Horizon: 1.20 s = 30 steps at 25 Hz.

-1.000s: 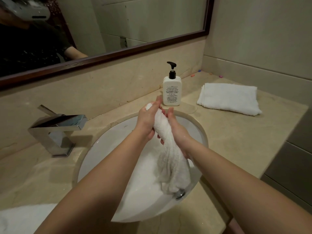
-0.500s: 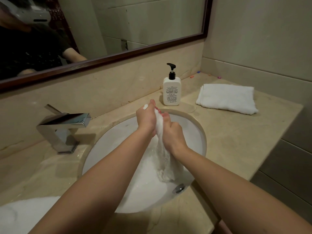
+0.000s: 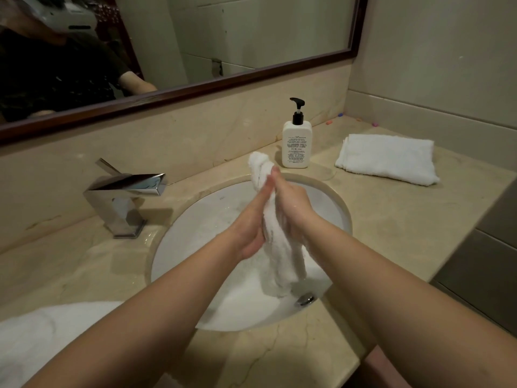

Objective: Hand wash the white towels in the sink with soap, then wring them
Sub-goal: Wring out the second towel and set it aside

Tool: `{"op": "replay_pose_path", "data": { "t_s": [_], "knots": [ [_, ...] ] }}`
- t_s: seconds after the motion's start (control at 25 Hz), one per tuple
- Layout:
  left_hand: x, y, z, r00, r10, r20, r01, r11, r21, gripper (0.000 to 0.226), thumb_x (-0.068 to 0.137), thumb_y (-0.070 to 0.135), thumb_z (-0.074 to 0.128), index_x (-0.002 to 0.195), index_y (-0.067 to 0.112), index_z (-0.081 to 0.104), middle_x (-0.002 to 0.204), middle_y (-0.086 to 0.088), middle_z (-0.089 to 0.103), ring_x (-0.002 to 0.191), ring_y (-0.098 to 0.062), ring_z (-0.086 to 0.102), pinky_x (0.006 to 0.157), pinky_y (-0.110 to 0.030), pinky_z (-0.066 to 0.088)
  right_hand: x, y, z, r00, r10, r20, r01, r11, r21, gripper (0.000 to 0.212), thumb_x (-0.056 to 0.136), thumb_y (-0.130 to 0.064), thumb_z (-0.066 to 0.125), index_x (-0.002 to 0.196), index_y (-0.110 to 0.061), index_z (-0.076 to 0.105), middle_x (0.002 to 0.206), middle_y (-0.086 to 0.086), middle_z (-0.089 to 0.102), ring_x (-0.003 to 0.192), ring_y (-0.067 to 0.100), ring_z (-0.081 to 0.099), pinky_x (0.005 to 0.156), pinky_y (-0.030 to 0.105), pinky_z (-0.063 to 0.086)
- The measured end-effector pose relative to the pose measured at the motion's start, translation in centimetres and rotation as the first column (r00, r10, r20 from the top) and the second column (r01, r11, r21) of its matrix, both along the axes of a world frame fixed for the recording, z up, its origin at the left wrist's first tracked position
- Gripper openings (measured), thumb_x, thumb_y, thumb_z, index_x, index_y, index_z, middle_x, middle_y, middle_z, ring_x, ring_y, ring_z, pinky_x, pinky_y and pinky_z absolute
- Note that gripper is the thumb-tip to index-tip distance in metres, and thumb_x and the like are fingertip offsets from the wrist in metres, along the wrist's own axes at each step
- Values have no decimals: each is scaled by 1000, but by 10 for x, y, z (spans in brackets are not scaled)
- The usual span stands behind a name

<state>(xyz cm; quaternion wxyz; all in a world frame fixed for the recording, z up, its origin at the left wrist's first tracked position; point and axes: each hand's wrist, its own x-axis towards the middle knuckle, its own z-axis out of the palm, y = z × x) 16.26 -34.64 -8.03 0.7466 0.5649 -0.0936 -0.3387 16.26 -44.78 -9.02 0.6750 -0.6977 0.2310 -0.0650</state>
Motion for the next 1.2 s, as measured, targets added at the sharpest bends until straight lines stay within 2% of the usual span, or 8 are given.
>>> {"op": "replay_pose_path", "data": {
  "t_s": [0.2,0.36,0.44,0.6,0.76,0.96,1.12,1.2],
  "knots": [
    [15,14,-10,999,-28,30,26,997,66,53,83,49,72,118,10,67,97,-15,74,84,-26,73,79,-38,60,12,-17,6,993,110,37,-101,977,-189,54,87,-73,54,78,-21,66,85,0,68,77,18,65,74,32,51],
    [32,16,-21,973,66,-222,-114,971,-212,45,83,41,71,107,3,68,81,-10,65,72,-25,65,75,-37,56,20,-7,-9,966,258,20,-256,941,220,62,95,-73,35,70,-19,52,60,-3,47,50,9,47,50,18,41],
    [40,19,-25,933,81,-350,-186,943,-276,48,86,51,66,94,4,66,81,-10,65,74,-27,67,77,-38,55,22,0,-20,928,373,5,-355,879,317,62,92,-77,31,67,-23,50,59,-5,42,53,10,45,53,21,38],
    [56,28,-25,894,174,-412,-323,889,-325,55,92,47,44,97,-1,70,96,-17,71,81,-30,70,74,-38,58,16,4,-23,876,476,82,-470,802,369,65,81,-78,41,108,-27,70,90,6,72,82,22,71,73,37,59],
    [70,36,-25,929,296,-222,-337,925,-178,46,101,35,56,129,-1,63,123,-16,69,108,-28,69,94,-41,56,16,8,-30,855,517,43,-506,813,289,72,76,-74,59,124,-21,69,114,10,73,105,25,70,101,42,51],
    [82,36,-39,908,419,16,-419,908,15,43,87,26,78,122,4,65,113,-11,75,98,-19,75,79,-28,60,14,0,-27,863,503,44,-503,851,151,69,74,-63,70,116,-8,66,76,3,69,73,17,68,67,32,54],
    [82,31,-50,865,486,125,-502,844,191,40,85,33,79,112,6,69,104,-8,77,95,-21,74,81,-31,59,11,13,-35,892,453,-4,-451,889,82,37,84,-40,74,106,-11,71,74,2,70,70,18,68,69,32,51],
    [85,35,-48,908,393,148,-408,909,84,27,97,31,60,108,7,68,104,-8,74,102,-24,71,91,-35,55,12,12,-36,920,390,18,-390,913,123,37,80,-36,73,104,-7,71,77,7,69,69,21,66,71,35,50]
  ]
}}
